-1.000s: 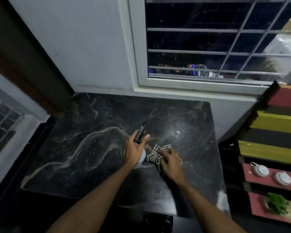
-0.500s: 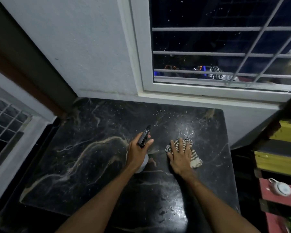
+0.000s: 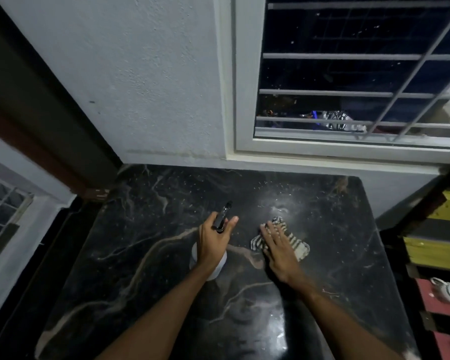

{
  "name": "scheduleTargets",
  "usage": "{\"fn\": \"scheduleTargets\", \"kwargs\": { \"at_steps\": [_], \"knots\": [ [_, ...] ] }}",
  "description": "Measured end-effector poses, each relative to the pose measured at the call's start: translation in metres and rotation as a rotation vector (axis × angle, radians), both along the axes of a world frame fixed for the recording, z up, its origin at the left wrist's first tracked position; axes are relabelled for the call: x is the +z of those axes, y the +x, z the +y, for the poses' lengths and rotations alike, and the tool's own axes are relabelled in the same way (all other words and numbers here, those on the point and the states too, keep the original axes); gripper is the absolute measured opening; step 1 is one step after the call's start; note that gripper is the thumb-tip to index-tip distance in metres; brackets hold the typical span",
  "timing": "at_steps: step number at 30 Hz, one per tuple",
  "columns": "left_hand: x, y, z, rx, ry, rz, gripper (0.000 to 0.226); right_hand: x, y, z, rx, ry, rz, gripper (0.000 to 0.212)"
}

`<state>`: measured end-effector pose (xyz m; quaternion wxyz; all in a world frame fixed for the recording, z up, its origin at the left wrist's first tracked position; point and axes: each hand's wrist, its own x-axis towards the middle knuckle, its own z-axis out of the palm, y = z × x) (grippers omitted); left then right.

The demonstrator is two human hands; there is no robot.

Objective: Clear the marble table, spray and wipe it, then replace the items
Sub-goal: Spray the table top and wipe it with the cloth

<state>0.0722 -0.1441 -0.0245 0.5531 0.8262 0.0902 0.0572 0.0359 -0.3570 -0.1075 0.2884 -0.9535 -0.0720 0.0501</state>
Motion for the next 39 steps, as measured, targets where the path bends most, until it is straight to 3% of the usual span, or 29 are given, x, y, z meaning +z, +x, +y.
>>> {"fn": "scheduleTargets", "kwargs": {
  "at_steps": [2,4,9,10,13,15,18,19,22,23,26,28,31,32,35,36,37,39],
  "knots": [
    [0.002,0.009,0.032,-0.001,0.021,0.048,0.042,-0.006,0.023,0.019,-0.258,0.082,0.000,0.061],
    [0.008,0.012,0.056,0.010,0.035,0.029,0.037,-0.008,0.037,0.042,-0.440,0.039,0.035,0.064],
    [0.008,0.026,0.132,0.056,0.084,0.017,0.031,-0.007,0.053,0.147,-0.004,0.046,-0.032,0.070],
    [0.006,0.029,0.143,0.054,0.110,0.034,0.032,-0.006,0.064,0.157,-0.065,0.085,-0.030,0.068],
    [0.004,0.034,0.181,0.086,0.075,0.072,0.025,-0.003,0.098,0.194,-0.514,0.179,0.054,0.065],
    [0.006,0.036,0.203,0.115,0.052,0.056,0.022,0.006,0.102,0.238,-0.407,0.166,0.086,0.072],
    [0.003,0.044,0.229,0.142,0.070,0.011,0.021,0.006,0.103,0.275,0.096,0.074,0.039,0.079],
    [0.002,0.048,0.235,0.154,0.065,0.004,0.021,0.004,0.114,0.272,0.135,0.027,0.032,0.079],
    [0.002,0.058,0.257,0.177,0.046,0.009,0.018,-0.001,0.141,0.272,-0.150,-0.067,0.100,0.074],
    [0.002,0.060,0.262,0.184,0.039,0.015,0.018,-0.001,0.143,0.279,-0.149,-0.121,0.096,0.074],
    [0.000,0.067,0.274,0.186,0.028,0.034,0.026,-0.004,0.141,0.293,0.191,-0.186,0.001,0.073],
    [-0.006,0.074,0.279,0.163,0.025,0.063,0.038,-0.003,0.154,0.281,0.231,-0.190,-0.036,0.064],
    [-0.009,0.083,0.283,0.137,0.001,0.085,0.039,-0.003,0.167,0.276,-0.182,-0.187,0.098,0.063],
    [-0.009,0.084,0.282,0.126,0.008,0.080,0.041,-0.001,0.163,0.285,-0.155,-0.192,0.081,0.063],
    [-0.004,0.087,0.268,0.091,0.047,0.046,0.037,-0.001,0.140,0.287,0.259,-0.212,-0.038,0.065],
    [0.000,0.088,0.260,0.077,0.051,0.025,0.034,-0.001,0.140,0.273,0.299,-0.215,-0.047,0.067],
    [0.003,0.088,0.256,0.071,0.047,0.006,0.033,-0.005,0.143,0.258,0.236,-0.208,-0.051,0.069],
    [0.007,0.086,0.240,0.044,0.050,-0.024,0.035,-0.006,0.141,0.220,-0.104,-0.159,0.009,0.071]
  ]
}}
